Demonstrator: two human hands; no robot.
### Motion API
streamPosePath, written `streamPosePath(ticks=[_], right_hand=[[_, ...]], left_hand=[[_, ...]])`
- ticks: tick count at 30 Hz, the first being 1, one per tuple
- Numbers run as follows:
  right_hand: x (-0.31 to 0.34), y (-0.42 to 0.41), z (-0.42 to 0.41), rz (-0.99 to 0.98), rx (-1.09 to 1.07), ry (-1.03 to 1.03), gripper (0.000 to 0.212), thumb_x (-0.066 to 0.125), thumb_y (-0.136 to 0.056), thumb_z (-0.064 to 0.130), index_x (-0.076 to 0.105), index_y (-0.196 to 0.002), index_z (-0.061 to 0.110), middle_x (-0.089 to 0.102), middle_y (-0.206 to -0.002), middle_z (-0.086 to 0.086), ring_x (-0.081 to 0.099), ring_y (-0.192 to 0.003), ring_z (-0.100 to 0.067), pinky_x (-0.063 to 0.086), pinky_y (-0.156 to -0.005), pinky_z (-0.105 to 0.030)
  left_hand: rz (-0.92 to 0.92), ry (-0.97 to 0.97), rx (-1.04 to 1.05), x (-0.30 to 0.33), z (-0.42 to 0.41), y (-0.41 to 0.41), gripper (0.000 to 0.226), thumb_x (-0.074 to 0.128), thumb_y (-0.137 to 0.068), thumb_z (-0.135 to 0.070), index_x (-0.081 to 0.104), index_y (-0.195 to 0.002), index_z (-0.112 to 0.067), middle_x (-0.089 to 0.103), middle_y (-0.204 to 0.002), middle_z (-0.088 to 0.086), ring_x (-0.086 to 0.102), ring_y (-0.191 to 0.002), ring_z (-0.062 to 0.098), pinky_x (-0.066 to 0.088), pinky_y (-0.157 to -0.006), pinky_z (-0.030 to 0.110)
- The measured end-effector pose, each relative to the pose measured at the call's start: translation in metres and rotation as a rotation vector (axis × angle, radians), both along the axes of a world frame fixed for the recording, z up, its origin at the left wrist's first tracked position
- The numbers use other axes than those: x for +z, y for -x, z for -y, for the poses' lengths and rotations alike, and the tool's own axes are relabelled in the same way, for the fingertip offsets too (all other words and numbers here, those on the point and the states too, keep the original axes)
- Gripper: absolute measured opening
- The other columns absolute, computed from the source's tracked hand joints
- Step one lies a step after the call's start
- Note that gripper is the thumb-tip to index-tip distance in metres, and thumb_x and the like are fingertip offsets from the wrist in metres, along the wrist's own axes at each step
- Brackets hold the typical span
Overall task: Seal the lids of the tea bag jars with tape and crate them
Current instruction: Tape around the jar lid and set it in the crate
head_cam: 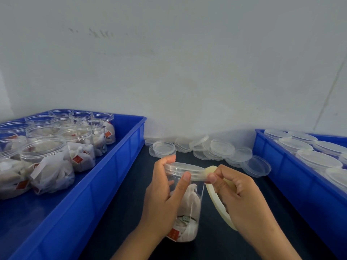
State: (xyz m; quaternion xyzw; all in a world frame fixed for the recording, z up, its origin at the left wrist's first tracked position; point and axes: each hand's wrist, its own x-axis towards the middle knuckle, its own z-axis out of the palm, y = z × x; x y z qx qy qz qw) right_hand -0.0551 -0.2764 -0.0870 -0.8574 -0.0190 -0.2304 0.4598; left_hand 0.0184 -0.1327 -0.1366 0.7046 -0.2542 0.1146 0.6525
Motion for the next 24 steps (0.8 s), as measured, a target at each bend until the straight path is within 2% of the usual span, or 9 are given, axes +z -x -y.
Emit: streamPosePath(ticks=[4, 7, 10, 13, 17, 24], right_hand=[[-0.001, 0.000, -0.001, 0.007, 0.001, -0.090, 0.027, 0.050, -0.093, 0.037, 0.065, -0.070, 0.034, 0.041, -0.048, 0.012, 0.034, -0.045, -0.003, 0.031, -0.044, -0.015], [-0.002, -0.002, 0.000, -0.021, 0.000, -0.110, 0.033, 0.051, -0.093, 0.036, 0.061, -0.062, 0.041, 0.046, -0.045, 0.016, 0.041, -0.043, 0.000, 0.031, -0.047, -0.013], [-0.006, -0.005, 0.002, -0.076, -0.019, -0.104, 0.030, 0.053, -0.094, 0.035, 0.066, -0.066, 0.033, 0.052, -0.050, 0.021, 0.047, -0.047, 0.006, 0.032, -0.050, -0.013], [-0.009, -0.008, 0.003, -0.064, -0.063, -0.038, 0.027, 0.056, -0.093, 0.036, 0.064, -0.070, 0.023, 0.050, -0.053, 0.011, 0.040, -0.047, -0.001, 0.034, -0.048, -0.015], [-0.012, -0.010, 0.004, -0.017, -0.136, 0.070, 0.031, 0.055, -0.090, 0.043, 0.055, -0.072, 0.018, 0.047, -0.057, 0.001, 0.033, -0.050, -0.006, 0.032, -0.053, -0.027], [-0.015, -0.012, 0.004, -0.010, -0.156, 0.123, 0.028, 0.053, -0.094, 0.037, 0.049, -0.074, 0.018, 0.047, -0.057, 0.006, 0.031, -0.050, -0.007, 0.033, -0.052, -0.031]], left_hand=[[0.003, 0.032, -0.006, -0.001, 0.000, 0.000, 0.048, 0.049, -0.085, -0.066, 0.041, -0.124, -0.039, 0.064, -0.108, -0.027, 0.066, -0.095, -0.003, 0.050, -0.077, 0.010], [0.007, 0.046, -0.008, -0.003, -0.001, -0.001, 0.053, 0.051, -0.080, -0.067, 0.042, -0.125, -0.040, 0.064, -0.109, -0.025, 0.066, -0.097, 0.000, 0.053, -0.080, 0.016], [0.012, 0.077, -0.020, -0.006, -0.002, -0.002, 0.051, 0.051, -0.080, -0.063, 0.044, -0.124, -0.038, 0.063, -0.112, -0.021, 0.066, -0.101, 0.005, 0.055, -0.083, 0.024], [0.017, 0.115, -0.046, -0.008, -0.003, -0.005, 0.049, 0.055, -0.082, -0.058, 0.046, -0.123, -0.033, 0.064, -0.113, -0.014, 0.066, -0.103, 0.012, 0.056, -0.083, 0.028], [0.013, 0.141, -0.082, -0.006, -0.004, -0.008, 0.051, 0.057, -0.080, -0.055, 0.047, -0.122, -0.027, 0.063, -0.112, -0.016, 0.066, -0.103, 0.011, 0.055, -0.081, 0.023], [0.020, 0.147, -0.122, -0.005, -0.006, -0.011, 0.054, 0.058, -0.080, -0.054, 0.046, -0.123, -0.022, 0.062, -0.114, -0.017, 0.065, -0.105, 0.010, 0.053, -0.082, 0.019]])
